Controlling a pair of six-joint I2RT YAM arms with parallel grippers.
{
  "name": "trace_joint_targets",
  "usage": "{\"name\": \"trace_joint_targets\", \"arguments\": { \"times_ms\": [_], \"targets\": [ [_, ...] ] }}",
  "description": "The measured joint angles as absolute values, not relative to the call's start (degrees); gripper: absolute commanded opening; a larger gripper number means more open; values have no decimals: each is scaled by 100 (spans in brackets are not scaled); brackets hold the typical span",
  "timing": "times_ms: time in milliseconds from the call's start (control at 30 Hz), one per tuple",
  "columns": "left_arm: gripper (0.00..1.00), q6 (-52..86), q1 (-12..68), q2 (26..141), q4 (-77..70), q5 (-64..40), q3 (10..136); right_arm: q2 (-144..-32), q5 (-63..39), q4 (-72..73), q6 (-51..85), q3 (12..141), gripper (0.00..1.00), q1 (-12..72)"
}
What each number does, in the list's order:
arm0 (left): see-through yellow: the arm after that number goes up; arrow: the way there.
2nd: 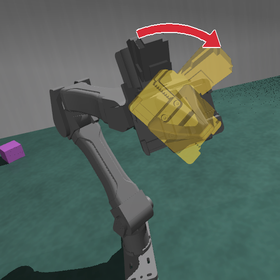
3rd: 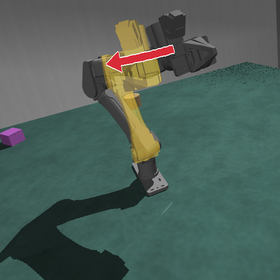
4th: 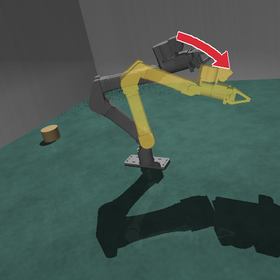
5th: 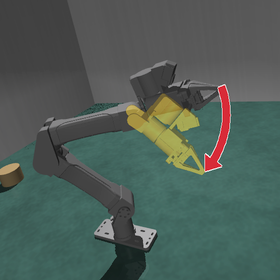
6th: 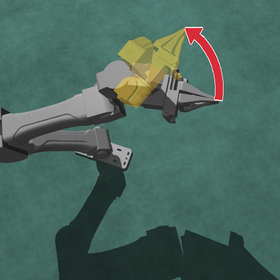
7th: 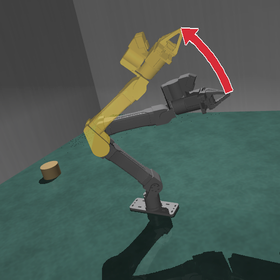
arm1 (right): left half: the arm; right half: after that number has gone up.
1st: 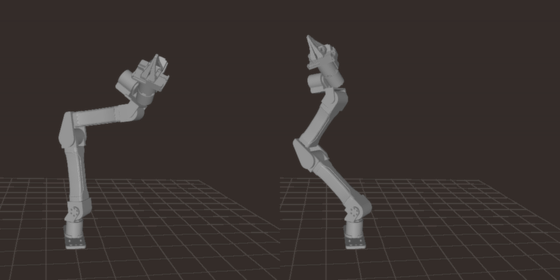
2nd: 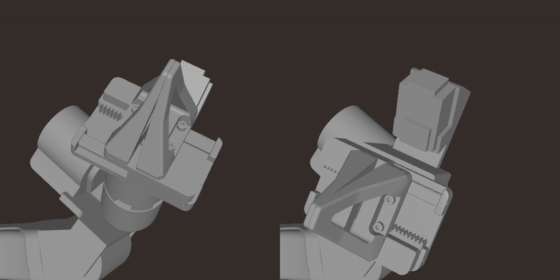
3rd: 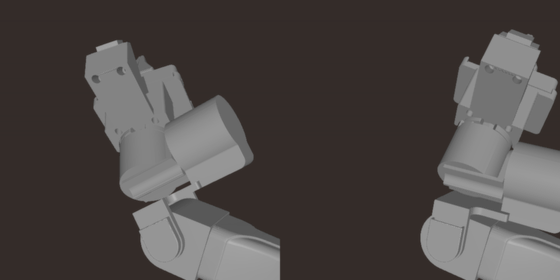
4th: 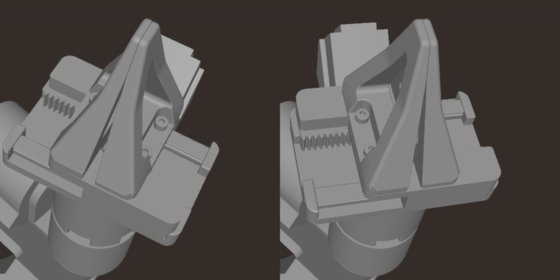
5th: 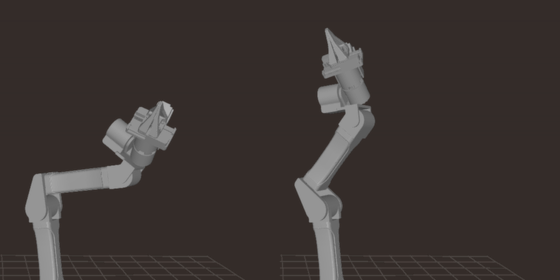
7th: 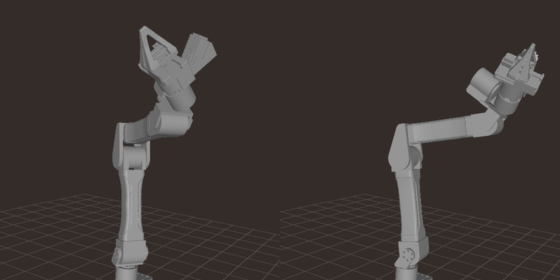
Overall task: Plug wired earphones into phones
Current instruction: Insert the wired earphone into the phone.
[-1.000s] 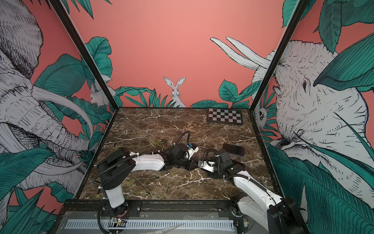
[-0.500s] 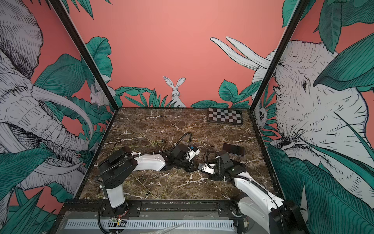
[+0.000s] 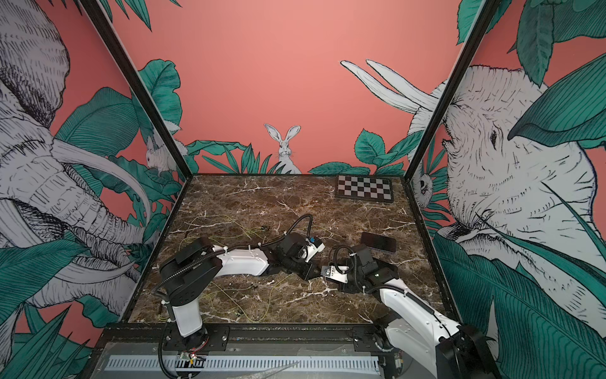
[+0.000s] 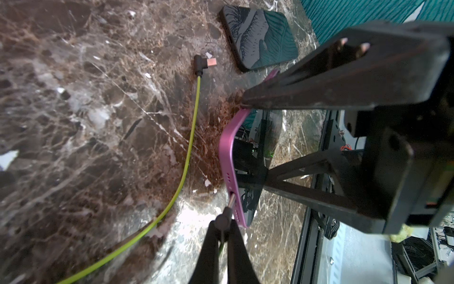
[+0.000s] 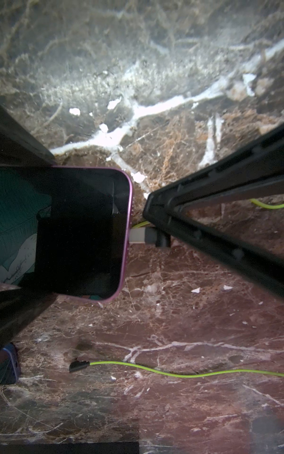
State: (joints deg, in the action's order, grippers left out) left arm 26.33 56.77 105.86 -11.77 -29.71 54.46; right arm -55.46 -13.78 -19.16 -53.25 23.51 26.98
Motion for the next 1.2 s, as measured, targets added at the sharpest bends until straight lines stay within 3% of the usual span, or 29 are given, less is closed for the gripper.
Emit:
{"name": "trace_joint_targets", "arguments": {
  "times_ms": [1200],
  "targets": [
    [0,2460,5723,10586,-580,-2965,5752,-5249,-1286,-1874,-5347,2200,70,2783]
  ]
}}
